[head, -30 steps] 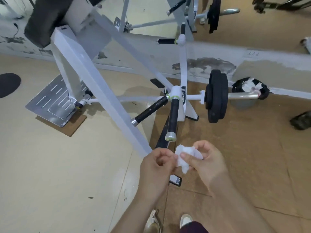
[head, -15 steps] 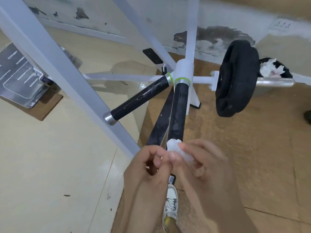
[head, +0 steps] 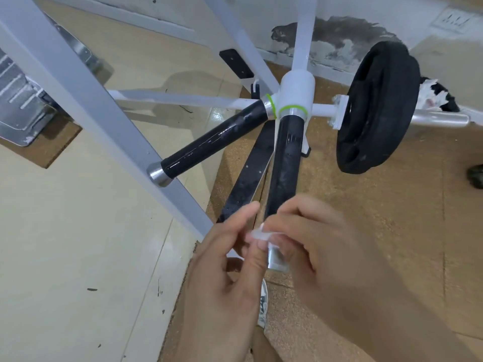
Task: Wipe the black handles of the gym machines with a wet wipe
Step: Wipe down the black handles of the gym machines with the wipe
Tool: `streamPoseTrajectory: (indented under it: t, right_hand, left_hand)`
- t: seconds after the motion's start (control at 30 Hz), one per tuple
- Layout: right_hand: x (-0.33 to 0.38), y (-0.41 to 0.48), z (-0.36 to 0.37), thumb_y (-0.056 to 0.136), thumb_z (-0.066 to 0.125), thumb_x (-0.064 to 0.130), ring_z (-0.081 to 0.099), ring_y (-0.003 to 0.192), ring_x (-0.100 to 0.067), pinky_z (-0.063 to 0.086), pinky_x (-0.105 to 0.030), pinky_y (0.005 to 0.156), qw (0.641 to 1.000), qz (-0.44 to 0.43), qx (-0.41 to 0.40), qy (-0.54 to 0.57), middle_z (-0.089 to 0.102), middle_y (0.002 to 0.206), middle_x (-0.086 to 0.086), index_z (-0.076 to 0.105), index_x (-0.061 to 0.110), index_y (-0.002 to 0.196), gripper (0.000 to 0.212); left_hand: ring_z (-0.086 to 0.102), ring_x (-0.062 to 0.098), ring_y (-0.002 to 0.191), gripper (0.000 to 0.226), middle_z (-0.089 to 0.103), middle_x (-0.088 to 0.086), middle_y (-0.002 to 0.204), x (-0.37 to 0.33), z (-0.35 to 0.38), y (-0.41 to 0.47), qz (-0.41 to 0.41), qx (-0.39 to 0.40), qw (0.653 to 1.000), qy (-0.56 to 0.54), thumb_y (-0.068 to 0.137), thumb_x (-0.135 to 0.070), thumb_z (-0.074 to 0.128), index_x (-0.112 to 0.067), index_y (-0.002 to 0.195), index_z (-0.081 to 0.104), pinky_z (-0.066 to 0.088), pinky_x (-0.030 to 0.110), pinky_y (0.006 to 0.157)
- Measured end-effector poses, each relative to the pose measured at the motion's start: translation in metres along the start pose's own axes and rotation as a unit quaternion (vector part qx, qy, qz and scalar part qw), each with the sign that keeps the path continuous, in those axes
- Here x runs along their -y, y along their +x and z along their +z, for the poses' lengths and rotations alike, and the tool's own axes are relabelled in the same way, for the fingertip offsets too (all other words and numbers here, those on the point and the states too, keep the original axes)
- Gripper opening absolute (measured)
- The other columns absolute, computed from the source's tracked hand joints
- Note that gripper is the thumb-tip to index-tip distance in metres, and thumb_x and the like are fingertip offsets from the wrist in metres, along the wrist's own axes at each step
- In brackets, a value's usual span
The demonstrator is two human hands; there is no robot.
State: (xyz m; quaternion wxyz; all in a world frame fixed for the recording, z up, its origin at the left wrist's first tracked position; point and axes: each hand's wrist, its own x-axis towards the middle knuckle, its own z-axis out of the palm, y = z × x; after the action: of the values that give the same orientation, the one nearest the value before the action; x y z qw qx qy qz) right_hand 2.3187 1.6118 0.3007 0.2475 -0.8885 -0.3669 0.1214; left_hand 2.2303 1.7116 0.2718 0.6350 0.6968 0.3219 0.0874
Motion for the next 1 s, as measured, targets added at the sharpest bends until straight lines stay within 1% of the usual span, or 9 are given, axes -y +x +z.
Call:
streamPoseTrajectory:
  t: [0.07,0.17,0.33,0.47,0.57,0.73,0.83,0.93,1.0]
  right_hand:
    - [-0.002,0.008,0.0,0.084,0.045,0.026,0.053,0.065,-0.008,0.046,-0.022,0.05,1.0,-0.006,-0.006,0.014,0.055,0.083,0.008,0.07,0.023,0.084,0.025]
    - [-0.015,0.037,0.001,0.084,0.056,0.009,0.054,0.07,-0.01,0.043,-0.016,0.062,0.997,0.023,-0.075,0.0,0.057,0.085,0.004,0.071,0.014,0.084,0.016]
    - [-0.008,0.006,0.001,0.083,0.051,0.02,0.05,0.068,-0.003,0.04,-0.014,0.058,1.0,0.012,0.009,0.003,0.055,0.085,0.012,0.069,0.024,0.087,0.019]
    - [-0.02,0.029,0.007,0.088,0.057,0.011,0.051,0.074,-0.001,0.037,-0.003,0.07,0.991,0.053,-0.121,0.039,0.057,0.088,0.007,0.072,0.015,0.091,0.016]
    - [-0.02,0.026,0.007,0.089,0.06,0.006,0.055,0.082,-0.002,0.041,-0.008,0.071,0.985,0.078,-0.136,0.07,0.058,0.093,0.009,0.072,0.019,0.096,0.019]
    - [-0.016,0.016,0.0,0.082,0.07,0.028,0.059,0.081,-0.005,0.051,-0.02,0.068,0.992,0.06,-0.083,0.067,0.057,0.094,0.013,0.075,0.024,0.094,0.014]
    - [-0.025,0.037,0.002,0.083,0.07,0.011,0.055,0.073,-0.002,0.044,-0.011,0.068,0.988,0.048,-0.125,0.075,0.059,0.086,0.009,0.076,0.02,0.085,0.011]
    - [-0.033,0.053,0.006,0.084,0.068,0.005,0.054,0.074,-0.003,0.042,-0.008,0.068,0.98,0.063,-0.175,0.077,0.059,0.085,0.005,0.075,0.013,0.085,0.011]
    - [-0.029,0.037,0.008,0.084,0.066,0.003,0.051,0.074,0.0,0.039,-0.005,0.068,0.982,0.065,-0.164,0.073,0.058,0.083,0.005,0.074,0.014,0.083,0.013]
  left_hand:
    - [0.062,0.004,0.078,0.027,0.064,-0.016,0.089,-0.001,-0.004,0.003,0.014,0.013,1.0,0.02,0.082,-0.04,0.066,-0.053,0.106,0.065,0.048,0.009,0.062]
    - [0.064,0.004,0.082,0.024,0.067,-0.015,0.089,0.001,-0.006,0.006,0.03,0.018,0.999,0.038,0.08,-0.036,0.063,-0.044,0.1,0.072,0.049,0.01,0.065]
    - [0.062,0.005,0.077,0.032,0.065,-0.012,0.083,-0.001,-0.005,0.004,-0.006,0.008,1.0,-0.013,0.079,-0.036,0.071,-0.05,0.107,0.064,0.051,0.013,0.065]
    - [0.062,0.006,0.082,0.028,0.064,-0.011,0.086,0.0,-0.003,0.005,0.031,0.019,0.999,0.034,0.079,-0.033,0.064,-0.045,0.104,0.069,0.048,0.01,0.065]
    - [0.061,0.006,0.082,0.036,0.063,-0.012,0.087,-0.002,-0.002,0.007,0.033,0.013,0.999,0.033,0.077,-0.033,0.063,-0.048,0.109,0.064,0.05,0.013,0.066]
    - [0.06,0.002,0.086,0.044,0.06,-0.018,0.095,-0.004,0.003,0.009,0.071,0.026,0.993,0.089,0.08,-0.03,0.059,-0.052,0.119,0.057,0.047,0.009,0.067]
    - [0.061,0.003,0.085,0.036,0.061,-0.018,0.095,-0.003,0.004,0.008,0.063,0.01,0.994,0.084,0.079,-0.031,0.062,-0.046,0.111,0.066,0.045,0.007,0.066]
    - [0.06,0.002,0.087,0.031,0.061,-0.019,0.095,-0.003,0.006,0.007,0.057,0.003,0.994,0.09,0.077,-0.034,0.062,-0.044,0.106,0.068,0.043,0.006,0.065]
    - [0.059,0.0,0.087,0.03,0.061,-0.02,0.096,-0.006,0.006,0.007,0.053,0.008,0.994,0.099,0.077,-0.035,0.061,-0.044,0.105,0.069,0.042,0.005,0.065]
